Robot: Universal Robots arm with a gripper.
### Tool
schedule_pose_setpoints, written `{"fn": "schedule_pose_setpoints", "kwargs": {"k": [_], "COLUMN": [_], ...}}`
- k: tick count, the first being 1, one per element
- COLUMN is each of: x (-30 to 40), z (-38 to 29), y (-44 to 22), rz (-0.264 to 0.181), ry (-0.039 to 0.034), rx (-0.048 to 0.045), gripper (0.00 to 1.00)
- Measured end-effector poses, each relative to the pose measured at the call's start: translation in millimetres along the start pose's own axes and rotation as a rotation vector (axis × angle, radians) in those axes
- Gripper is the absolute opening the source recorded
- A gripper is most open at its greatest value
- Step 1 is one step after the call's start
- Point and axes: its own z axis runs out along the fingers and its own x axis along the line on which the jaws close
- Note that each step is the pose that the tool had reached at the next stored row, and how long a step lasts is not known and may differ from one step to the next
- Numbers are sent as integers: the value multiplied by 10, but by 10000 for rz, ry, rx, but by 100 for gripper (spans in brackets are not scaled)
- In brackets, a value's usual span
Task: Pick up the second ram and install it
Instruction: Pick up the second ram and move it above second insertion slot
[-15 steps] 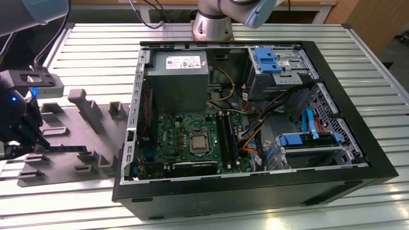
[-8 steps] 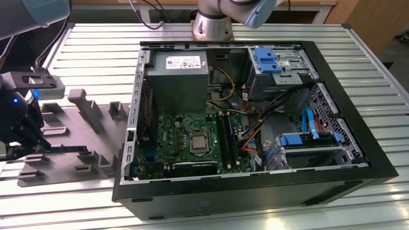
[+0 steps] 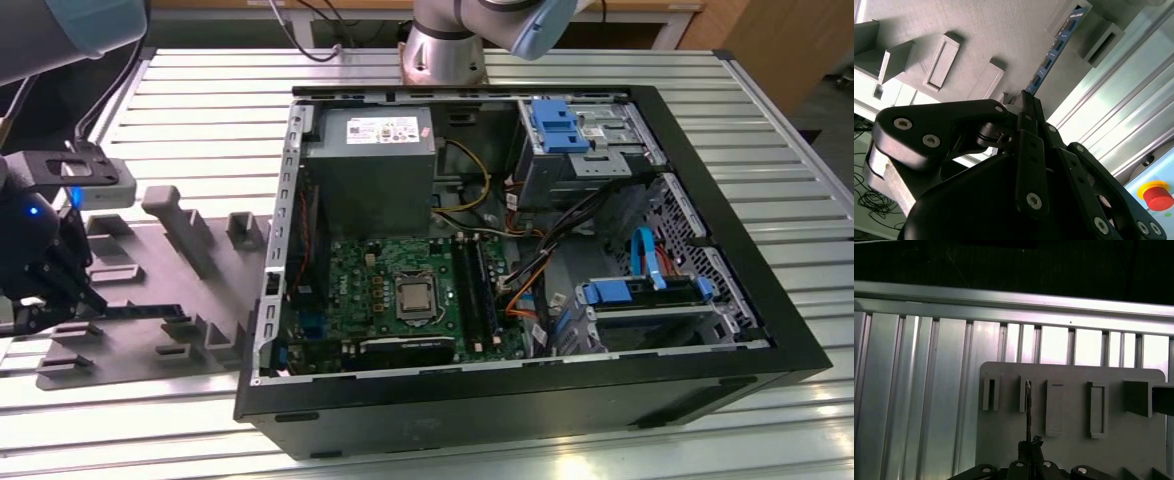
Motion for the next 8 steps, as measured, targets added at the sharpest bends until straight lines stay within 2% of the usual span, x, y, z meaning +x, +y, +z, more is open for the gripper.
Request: {"fn": "schedule_pose_setpoints", "kwargs": {"k": [8], "x": [1], "z": [30], "y": [-1], "rz": [0], "ry": [0], "rx": [0], "gripper": [13]}}
